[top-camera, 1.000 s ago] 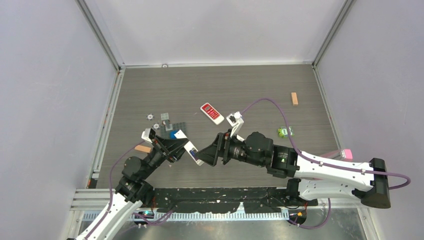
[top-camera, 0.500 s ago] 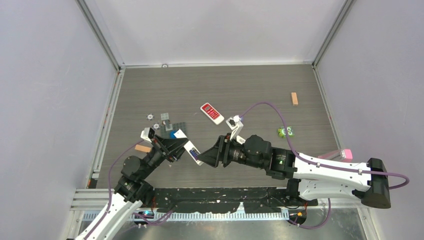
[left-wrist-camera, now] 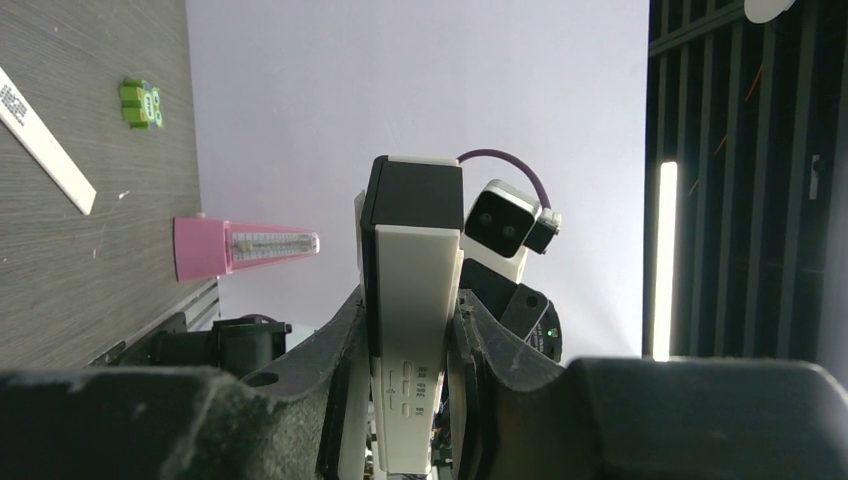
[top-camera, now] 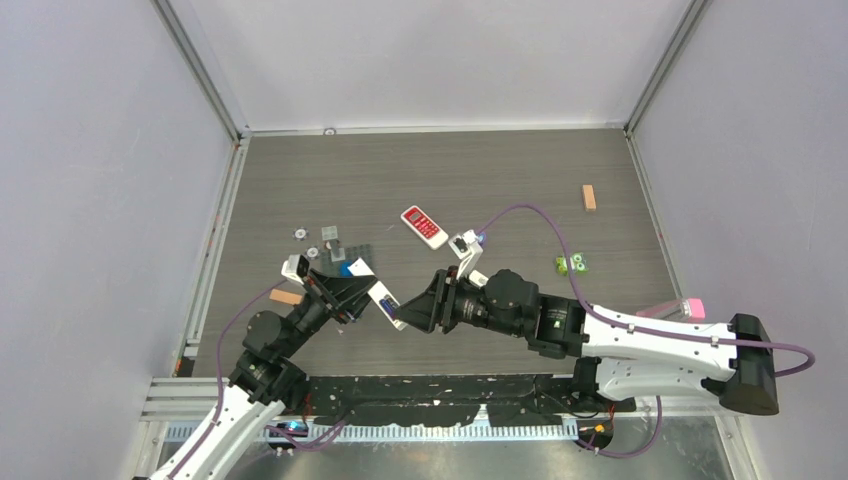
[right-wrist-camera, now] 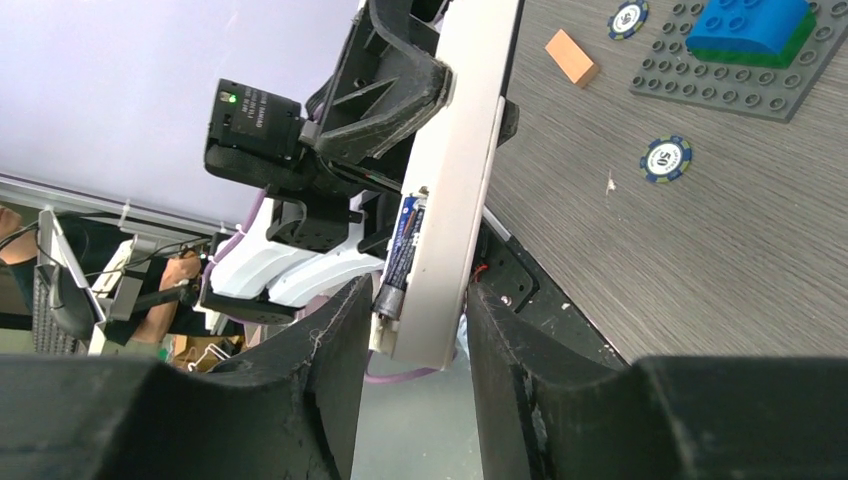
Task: Load the batteries into the remote control
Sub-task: Load the battery into the remote control.
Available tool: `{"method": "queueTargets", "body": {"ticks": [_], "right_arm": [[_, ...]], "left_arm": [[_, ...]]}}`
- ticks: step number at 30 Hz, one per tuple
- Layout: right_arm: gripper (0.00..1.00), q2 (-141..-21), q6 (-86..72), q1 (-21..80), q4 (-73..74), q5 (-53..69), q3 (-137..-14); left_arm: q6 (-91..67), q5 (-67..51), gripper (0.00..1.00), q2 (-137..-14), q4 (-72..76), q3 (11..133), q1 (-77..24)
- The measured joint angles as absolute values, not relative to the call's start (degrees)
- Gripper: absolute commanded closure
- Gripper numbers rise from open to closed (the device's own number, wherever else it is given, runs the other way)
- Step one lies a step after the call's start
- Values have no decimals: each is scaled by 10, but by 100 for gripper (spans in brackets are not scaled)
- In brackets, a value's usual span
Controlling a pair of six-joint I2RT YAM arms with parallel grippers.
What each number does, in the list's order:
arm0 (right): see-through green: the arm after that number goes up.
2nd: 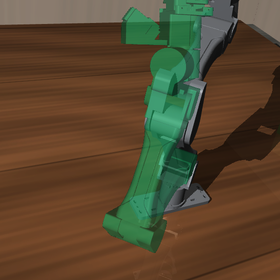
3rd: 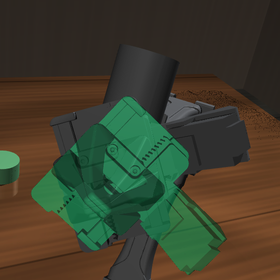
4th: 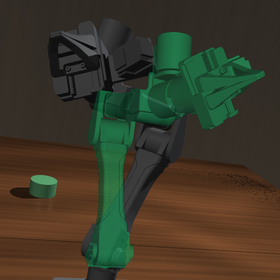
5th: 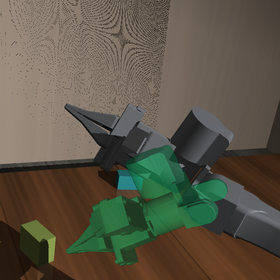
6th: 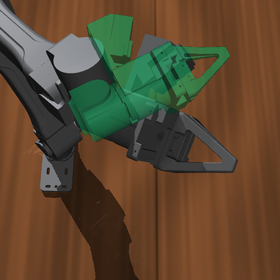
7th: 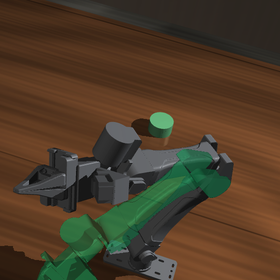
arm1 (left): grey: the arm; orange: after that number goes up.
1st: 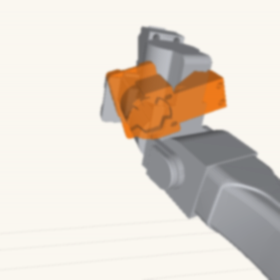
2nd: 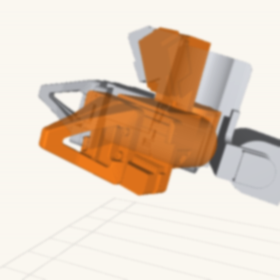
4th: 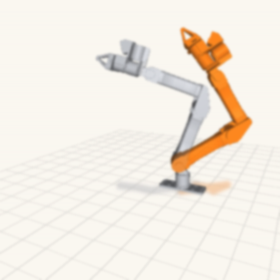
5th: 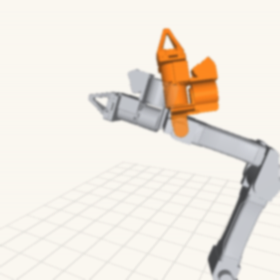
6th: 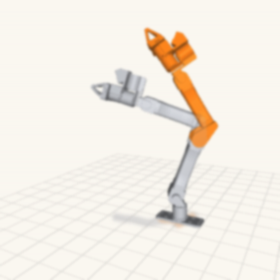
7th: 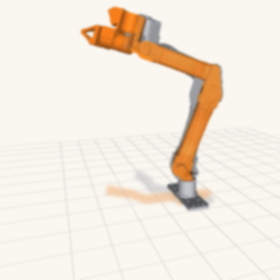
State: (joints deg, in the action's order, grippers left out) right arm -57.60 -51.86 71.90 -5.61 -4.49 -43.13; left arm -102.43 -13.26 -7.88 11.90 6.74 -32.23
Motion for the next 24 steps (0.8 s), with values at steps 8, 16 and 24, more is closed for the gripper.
{"method": "queueTargets", "body": {"ticks": [8, 16, 24], "right_arm": [[63, -601, -524, 719, -55, -40, -439], [33, -607, -529, 718, -51, -37, -446], [20, -610, -530, 708, -57, -14, -447]], "left_arm": [[-1013, -137, 100, -86, 119, 72, -322], [-1009, -137, 100, -86, 121, 72, -321], [-1007, -141, 100, -78, 120, 72, -321]]}}
